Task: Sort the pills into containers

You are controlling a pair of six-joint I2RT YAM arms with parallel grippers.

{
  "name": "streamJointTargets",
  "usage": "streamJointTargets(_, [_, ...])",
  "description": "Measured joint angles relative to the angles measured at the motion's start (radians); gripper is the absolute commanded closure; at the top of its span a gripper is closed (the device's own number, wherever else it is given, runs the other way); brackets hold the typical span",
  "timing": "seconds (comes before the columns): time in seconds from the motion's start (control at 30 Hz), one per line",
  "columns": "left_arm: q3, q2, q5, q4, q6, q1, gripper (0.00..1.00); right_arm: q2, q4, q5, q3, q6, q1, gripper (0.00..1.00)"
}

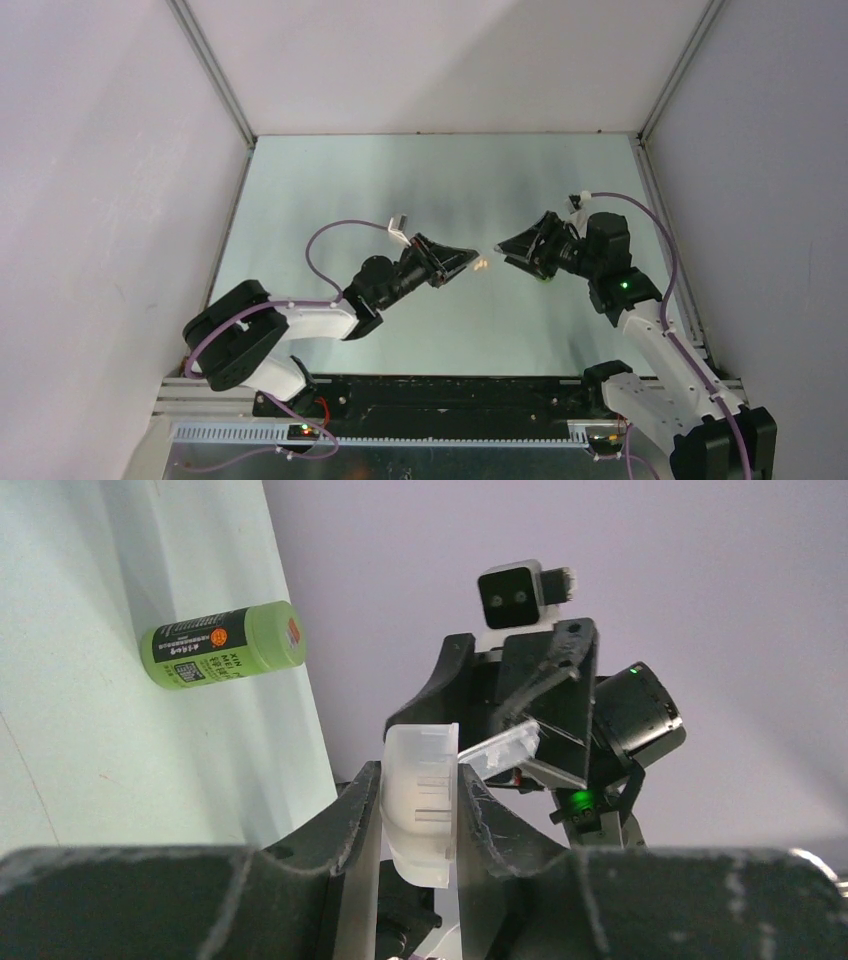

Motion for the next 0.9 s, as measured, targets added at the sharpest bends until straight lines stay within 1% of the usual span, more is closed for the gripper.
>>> streamJointTargets(0.2, [0.012,0.0,0.011,-0.03,0.008,0.0,1.0,-0.006,0.019,-0.09,0.0,-0.029,0.014,0.38])
streamJointTargets(0.37, [0.024,-0.021,0.026,-0.066,0.018,0.0,1.0,-0.008,0.011,-0.128,0.0,-0.06,0.034,0.38])
streamJointTargets(0.57, [0.048,-0.066,0.047,-0.103,0.045,0.0,1.0,-0.007,0.025,-0.167,0.0,-0.076,0.064,0.43])
streamJointTargets(0.9, [0.058,-0.136,0.069,-0.165,0.06,0.0,1.0,0.02,0.151,-0.236,0.0,-0.03,0.099,0.48])
